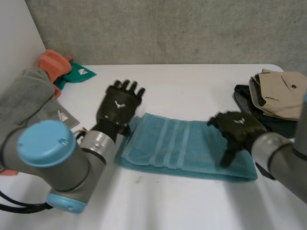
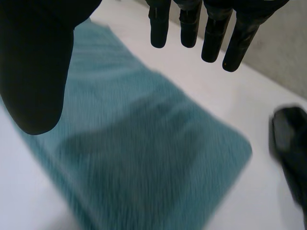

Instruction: Fold the laundry.

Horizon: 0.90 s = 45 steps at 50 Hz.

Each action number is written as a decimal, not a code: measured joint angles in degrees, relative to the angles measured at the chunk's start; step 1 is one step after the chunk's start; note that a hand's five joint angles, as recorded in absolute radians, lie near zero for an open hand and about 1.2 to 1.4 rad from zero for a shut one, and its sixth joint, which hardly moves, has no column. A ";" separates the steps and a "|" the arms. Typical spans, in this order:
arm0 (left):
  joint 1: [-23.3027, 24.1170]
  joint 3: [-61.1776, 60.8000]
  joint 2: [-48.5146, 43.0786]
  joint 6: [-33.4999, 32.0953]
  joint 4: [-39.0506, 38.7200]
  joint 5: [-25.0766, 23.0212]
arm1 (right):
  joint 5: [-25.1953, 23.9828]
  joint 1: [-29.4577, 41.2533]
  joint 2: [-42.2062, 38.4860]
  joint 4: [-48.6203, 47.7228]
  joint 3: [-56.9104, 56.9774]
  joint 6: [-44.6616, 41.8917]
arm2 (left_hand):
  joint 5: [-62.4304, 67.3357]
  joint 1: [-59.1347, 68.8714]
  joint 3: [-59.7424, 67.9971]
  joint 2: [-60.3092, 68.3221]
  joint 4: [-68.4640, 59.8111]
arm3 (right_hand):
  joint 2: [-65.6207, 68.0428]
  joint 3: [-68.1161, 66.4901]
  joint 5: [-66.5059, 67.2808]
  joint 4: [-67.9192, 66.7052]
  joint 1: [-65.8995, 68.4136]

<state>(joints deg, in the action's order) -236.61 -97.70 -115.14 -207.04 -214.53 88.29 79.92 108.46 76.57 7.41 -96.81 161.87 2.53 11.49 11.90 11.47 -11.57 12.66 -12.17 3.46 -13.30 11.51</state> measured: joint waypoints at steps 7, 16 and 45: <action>1.27 2.86 -6.65 -0.60 0.09 -0.25 | -1.34 -5.06 2.65 -8.81 -13.31 -2.83 | 0.00 0.14 0.01 0.11 -0.06 | 0.14 -1.96 1.31 -0.14 0.29; 0.88 4.87 -10.86 -5.55 0.15 4.28 | -1.48 -9.16 1.98 -18.16 -21.35 -6.56 | 0.00 0.13 0.01 0.11 -0.05 | 17.46 -17.87 15.48 -16.48 14.15; -6.75 -4.70 8.15 -6.31 0.34 5.24 | 0.84 15.12 -4.34 -19.42 5.24 -31.88 | 0.00 0.00 0.00 0.00 0.00 | 53.23 -55.34 52.66 -54.83 40.86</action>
<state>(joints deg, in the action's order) -243.37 -102.40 -106.99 -213.34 -214.18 93.53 80.76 123.59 72.22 -12.01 -91.57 129.99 2.53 11.48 11.90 11.47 -11.57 65.88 -67.50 56.12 -68.13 52.37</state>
